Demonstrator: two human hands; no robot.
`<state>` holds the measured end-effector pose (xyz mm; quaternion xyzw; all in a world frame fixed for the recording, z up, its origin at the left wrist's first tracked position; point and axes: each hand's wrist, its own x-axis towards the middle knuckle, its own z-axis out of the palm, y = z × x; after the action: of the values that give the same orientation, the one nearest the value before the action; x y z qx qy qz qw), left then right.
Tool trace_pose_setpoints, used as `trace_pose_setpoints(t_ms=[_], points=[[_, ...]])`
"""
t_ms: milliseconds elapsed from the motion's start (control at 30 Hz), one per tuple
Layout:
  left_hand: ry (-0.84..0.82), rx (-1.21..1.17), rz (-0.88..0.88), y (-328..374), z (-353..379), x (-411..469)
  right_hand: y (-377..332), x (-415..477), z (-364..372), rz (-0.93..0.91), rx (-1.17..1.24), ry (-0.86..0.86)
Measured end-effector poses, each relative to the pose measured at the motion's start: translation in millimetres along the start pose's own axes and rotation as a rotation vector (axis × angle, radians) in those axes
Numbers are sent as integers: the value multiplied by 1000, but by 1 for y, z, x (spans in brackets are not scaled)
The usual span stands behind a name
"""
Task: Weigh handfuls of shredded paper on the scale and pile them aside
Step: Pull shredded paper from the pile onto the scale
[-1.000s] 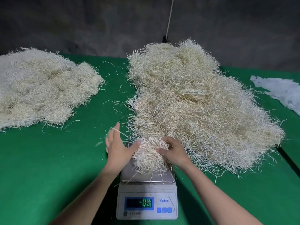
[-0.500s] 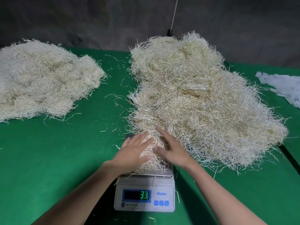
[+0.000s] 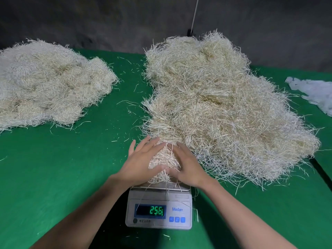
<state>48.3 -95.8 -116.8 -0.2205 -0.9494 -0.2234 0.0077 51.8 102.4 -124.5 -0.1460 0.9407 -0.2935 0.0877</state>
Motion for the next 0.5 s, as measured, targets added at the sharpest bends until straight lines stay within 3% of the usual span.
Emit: trace_pose_setpoints(t_ms=[333, 500], points=[[316, -161, -86, 23, -32, 0, -15, -9, -26, -53, 72, 46], [436, -184, -81, 28, -48, -2, -26, -19, -50, -81, 168, 172]])
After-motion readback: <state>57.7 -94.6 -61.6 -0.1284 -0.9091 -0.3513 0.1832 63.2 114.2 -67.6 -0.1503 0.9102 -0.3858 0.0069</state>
